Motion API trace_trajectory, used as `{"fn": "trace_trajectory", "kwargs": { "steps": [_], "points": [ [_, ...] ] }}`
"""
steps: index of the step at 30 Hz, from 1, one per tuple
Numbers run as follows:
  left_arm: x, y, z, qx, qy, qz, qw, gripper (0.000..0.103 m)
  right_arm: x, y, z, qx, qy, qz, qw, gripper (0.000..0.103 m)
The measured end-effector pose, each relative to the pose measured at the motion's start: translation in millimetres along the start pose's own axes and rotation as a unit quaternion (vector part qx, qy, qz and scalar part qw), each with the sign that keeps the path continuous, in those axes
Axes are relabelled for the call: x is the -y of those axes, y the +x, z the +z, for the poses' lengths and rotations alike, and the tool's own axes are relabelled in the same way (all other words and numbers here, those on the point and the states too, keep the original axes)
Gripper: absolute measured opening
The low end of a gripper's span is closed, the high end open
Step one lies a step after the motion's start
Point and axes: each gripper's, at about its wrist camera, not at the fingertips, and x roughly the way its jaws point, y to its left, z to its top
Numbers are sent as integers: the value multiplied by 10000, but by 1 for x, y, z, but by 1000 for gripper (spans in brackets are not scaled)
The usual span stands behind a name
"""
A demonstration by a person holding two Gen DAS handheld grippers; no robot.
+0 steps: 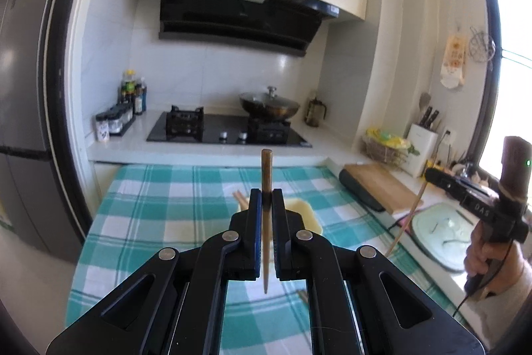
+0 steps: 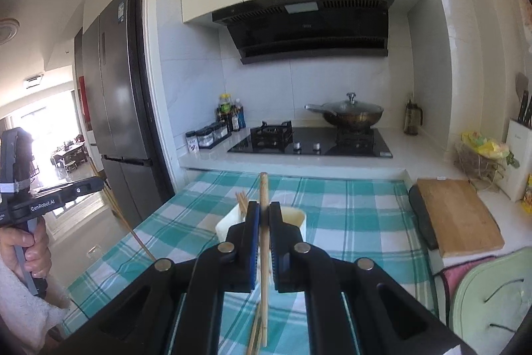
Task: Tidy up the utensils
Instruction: 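Lift both chopsticks and carry them over the caddy, then lower the chopsticks into the caddy and open both grippers, then grasp a chopstick with the right gripper while the left grasps the last chopstick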
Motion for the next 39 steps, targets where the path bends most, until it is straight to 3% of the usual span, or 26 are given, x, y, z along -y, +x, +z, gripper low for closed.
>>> {"fn": "trace_trajectory", "kwargs": {
  "steps": [5,9,13,17,20,24,26,28,31,34,39],
  "points": [
    [2,40,32,592,-209,167,9979,3,-7,24,32,908,-204,-99,9956,6],
    [-5,96,33,382,-347,335,9981,3,-5,68,47,1131,-112,3,9935,6],
    [-16,158,12,-398,-459,496,9969,3,6,128,39,641,-161,41,9978,6],
    [-24,204,-16,-1227,-448,482,9903,3,19,188,15,-394,-164,14,9991,6],
    [-23,225,-31,-1601,-332,481,9854,4,30,218,0,-1037,23,37,9946,6],
    [-18,233,-38,-1788,-227,517,9823,7,37,235,-13,-1335,242,99,9907,8],
    [-17,224,-37,-1759,-221,475,9830,19,40,234,-13,-1294,405,149,9907,19],
    [-18,210,-36,-1730,-201,488,9835,37,44,222,-11,-1152,540,169,9917,37],
    [-20,178,-44,-1849,-121,486,9815,42,44,192,-9,-1078,540,133,9926,38],
    [-18,144,-73,-2152,-142,389,9757,50,44,147,-25,-1241,494,149,9909,39],
    [4,92,-158,-2501,-272,235,9676,54,38,68,-97,-1414,345,-196,9892,46]
  ]
}}
